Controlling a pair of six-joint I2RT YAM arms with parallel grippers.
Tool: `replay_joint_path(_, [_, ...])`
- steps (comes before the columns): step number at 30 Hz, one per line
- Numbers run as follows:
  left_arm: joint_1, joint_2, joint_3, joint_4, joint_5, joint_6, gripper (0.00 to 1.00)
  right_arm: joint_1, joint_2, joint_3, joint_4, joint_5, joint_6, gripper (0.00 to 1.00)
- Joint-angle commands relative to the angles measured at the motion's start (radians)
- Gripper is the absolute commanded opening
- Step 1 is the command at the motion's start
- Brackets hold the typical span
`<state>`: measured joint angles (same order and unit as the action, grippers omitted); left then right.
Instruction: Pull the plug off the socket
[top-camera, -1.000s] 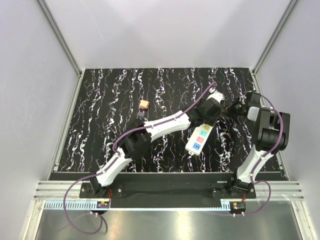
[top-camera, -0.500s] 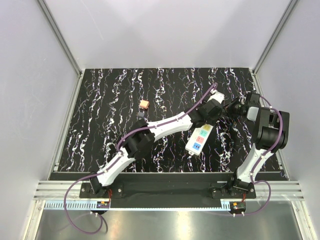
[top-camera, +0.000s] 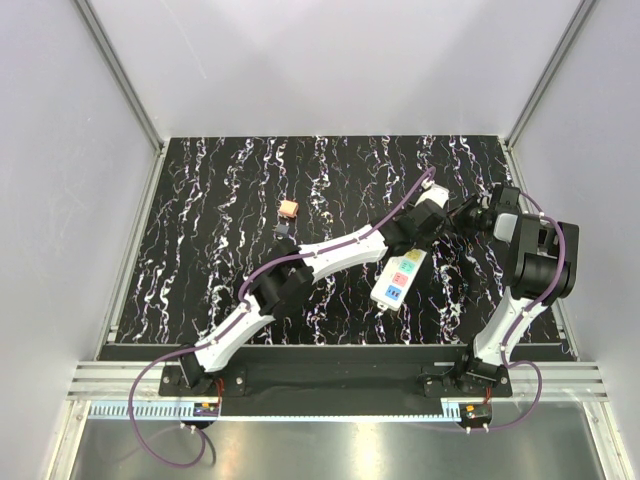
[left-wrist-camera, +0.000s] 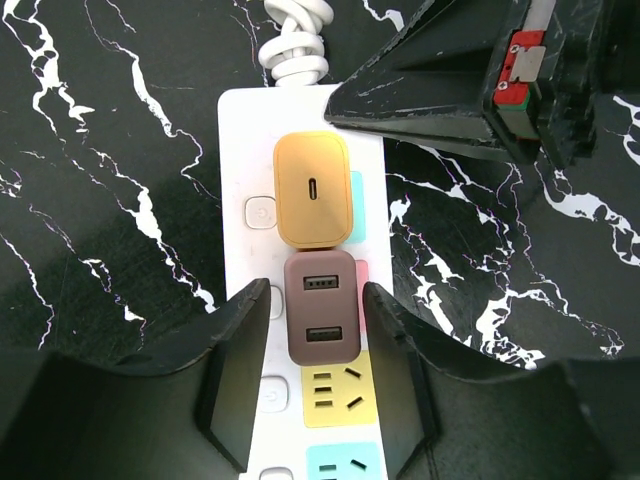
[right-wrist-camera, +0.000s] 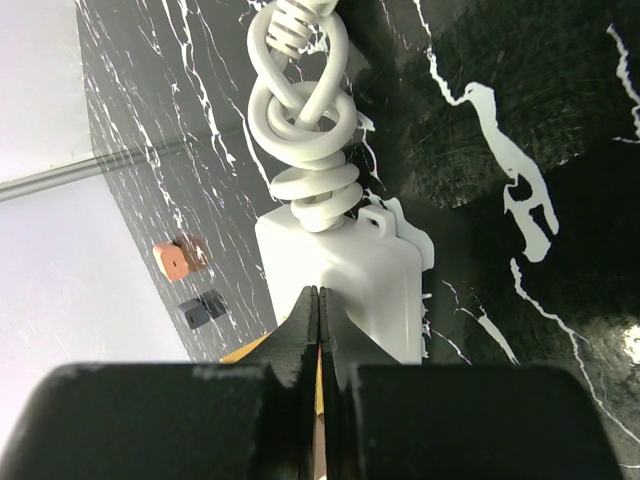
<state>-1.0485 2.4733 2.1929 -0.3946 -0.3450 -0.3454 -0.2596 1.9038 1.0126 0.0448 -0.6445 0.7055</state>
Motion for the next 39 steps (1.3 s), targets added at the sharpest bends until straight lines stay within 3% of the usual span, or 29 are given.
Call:
replay_joint_path(1, [-0.005,0.009,0.05,0.036,-0.005,-0.017,0.46,0.016,0.02,0.012,-0.088,0.068,-0.028,0.0])
replay_joint_path(13, [-0.005,-0.007,0.064,0.019,-0.023,-0.015,0.2,0.022,0.032,0.041,-0.163,0.123,-0.055,0.0])
replay_joint_path(18, [-0.005,-0.013,0.067,0.017,-0.017,-0.014,0.0,0.025,0.032,0.049,-0.175,0.135,-0.063,0.0])
replay_joint_path(39, [-0.005,-0.08,0.062,0.022,-0.022,-0.064,0.0,0.037,0.043,0.067,-0.212,0.171,-0.086,0.0])
